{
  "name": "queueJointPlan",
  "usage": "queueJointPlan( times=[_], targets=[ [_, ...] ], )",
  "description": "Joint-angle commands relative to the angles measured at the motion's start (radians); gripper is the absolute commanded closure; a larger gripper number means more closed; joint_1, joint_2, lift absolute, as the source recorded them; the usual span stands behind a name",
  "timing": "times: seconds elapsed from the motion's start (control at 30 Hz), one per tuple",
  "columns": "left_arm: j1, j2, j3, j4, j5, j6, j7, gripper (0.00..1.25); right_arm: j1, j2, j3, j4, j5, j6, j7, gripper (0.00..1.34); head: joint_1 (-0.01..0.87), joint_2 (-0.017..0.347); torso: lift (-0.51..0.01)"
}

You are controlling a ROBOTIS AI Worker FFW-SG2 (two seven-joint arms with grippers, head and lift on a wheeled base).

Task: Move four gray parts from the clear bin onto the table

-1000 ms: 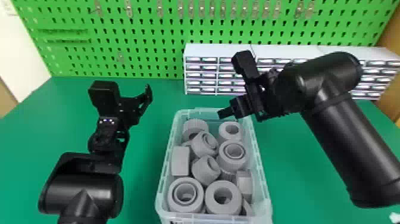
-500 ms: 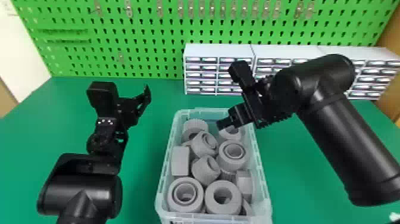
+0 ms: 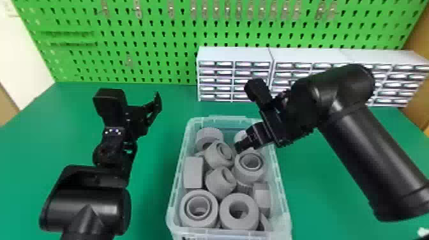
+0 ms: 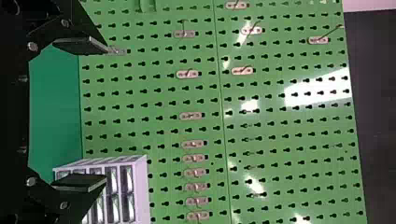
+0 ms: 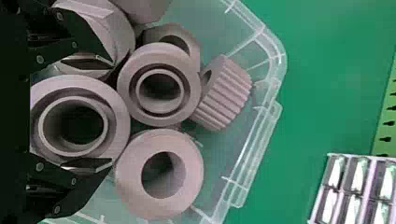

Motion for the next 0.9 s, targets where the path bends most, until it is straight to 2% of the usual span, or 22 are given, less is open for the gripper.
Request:
queueJointPlan(
  times=[0.0,0.87],
  targets=[
    [-0.001,0.000,0.000,0.001,0.001,0.000,0.000,0.29,0.002,0.000,0.009,0.014,-0.009,0.001,0.000,0.51,0.693,0.072,-0.052],
    [-0.006,0.002,-0.003,0.004,0.014,0.000,0.006,0.29,-0.010,0.004,0.055,0.069,-0.037,-0.016,0.000,0.52,0.693,0.072,-0.052]
  ],
)
